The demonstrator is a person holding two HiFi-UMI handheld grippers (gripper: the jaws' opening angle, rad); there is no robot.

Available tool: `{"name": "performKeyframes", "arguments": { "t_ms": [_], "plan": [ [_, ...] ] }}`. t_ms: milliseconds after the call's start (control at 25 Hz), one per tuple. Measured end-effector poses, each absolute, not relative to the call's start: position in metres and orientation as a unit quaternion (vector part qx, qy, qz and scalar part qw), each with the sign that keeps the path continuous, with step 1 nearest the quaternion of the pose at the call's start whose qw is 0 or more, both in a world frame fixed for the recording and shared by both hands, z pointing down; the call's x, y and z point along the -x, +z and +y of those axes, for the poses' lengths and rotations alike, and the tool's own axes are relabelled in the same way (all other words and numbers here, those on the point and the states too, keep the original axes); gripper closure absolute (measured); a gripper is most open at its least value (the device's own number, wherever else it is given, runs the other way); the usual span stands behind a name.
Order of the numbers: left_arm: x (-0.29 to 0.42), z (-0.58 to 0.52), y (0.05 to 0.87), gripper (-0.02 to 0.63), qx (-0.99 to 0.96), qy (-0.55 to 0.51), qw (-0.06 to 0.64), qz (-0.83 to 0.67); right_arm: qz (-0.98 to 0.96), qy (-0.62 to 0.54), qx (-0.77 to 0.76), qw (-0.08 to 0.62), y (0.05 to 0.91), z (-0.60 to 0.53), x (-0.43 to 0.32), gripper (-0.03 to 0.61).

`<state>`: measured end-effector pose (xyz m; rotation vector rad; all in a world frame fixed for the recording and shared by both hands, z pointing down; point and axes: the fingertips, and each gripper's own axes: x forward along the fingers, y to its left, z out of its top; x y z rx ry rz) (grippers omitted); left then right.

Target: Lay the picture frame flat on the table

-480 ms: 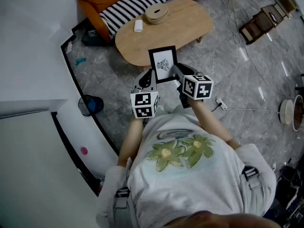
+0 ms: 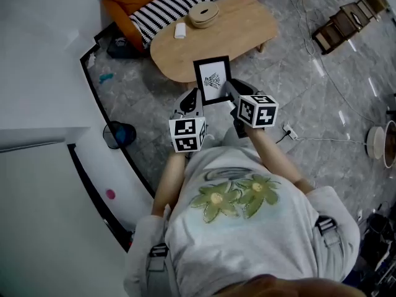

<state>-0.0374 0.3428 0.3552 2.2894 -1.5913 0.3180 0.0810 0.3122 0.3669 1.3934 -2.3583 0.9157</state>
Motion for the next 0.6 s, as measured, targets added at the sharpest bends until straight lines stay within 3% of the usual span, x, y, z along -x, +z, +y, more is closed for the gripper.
{"name": "performKeyframes", "arguments": {
  "t_ms": [600],
  "plan": [
    [0.042, 0.314, 0.381, 0.598, -0.802, 0.134, 0.182, -0.553, -0.801, 0.325, -0.486, 0.131, 0.392, 0.278, -0.082, 0.506]
  ]
}}
